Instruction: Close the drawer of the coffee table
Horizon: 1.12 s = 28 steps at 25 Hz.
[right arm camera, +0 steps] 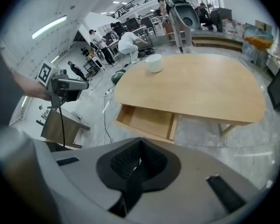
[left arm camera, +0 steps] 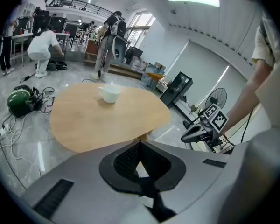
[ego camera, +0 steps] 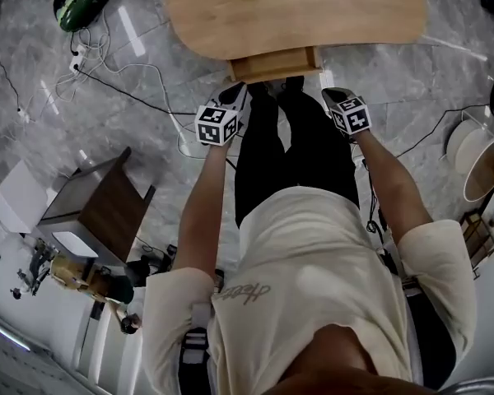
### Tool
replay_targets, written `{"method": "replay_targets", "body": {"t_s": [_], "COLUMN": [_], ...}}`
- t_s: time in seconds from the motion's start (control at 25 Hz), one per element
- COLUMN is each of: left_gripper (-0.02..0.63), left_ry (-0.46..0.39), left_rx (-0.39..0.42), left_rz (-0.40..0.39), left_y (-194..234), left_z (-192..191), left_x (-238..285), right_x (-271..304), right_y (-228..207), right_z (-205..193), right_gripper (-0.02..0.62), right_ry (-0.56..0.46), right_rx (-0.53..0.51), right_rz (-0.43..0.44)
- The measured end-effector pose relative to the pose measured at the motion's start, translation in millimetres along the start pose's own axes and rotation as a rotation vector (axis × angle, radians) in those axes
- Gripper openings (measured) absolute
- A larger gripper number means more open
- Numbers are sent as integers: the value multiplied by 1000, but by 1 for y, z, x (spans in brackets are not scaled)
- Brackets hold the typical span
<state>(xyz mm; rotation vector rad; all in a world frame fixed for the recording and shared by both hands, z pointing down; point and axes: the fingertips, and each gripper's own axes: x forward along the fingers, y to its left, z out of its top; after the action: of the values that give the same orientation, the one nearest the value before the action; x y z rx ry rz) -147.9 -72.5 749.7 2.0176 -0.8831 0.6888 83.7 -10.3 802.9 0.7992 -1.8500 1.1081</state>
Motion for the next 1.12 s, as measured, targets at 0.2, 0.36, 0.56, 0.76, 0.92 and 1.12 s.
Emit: {"method": "replay_targets", "body": {"t_s": [0.2, 0.36, 0.56, 0.76, 0.92, 1.12], "left_gripper": [5, 5, 5, 5, 5, 5], "left_ry": [149, 231, 237, 288, 312, 297], "left_rx": [-69, -193, -293, -318, -331, -342], "left_rz": [-82, -106, -79, -61, -57, -45], "left_y": [26, 55, 87, 108, 110, 114], "left_z": [-86, -145, -180, -221, -239, -236], "left_x": [48, 80, 115, 150, 172, 196], "right_x": [54, 96, 137, 171, 192, 215], "right_y": [-20, -34, -53, -75, -90, -100], "right_z": [-25, -39, -47, -57, -71, -76], "right_gripper": [-3, -3, -3, -3, -3, -3], "right_ry": [74, 166, 193, 212, 207, 177], "right_rx": [82, 71, 64, 77, 135, 222], "right_rz": [-23, -39, -18, -15, -18, -19]}}
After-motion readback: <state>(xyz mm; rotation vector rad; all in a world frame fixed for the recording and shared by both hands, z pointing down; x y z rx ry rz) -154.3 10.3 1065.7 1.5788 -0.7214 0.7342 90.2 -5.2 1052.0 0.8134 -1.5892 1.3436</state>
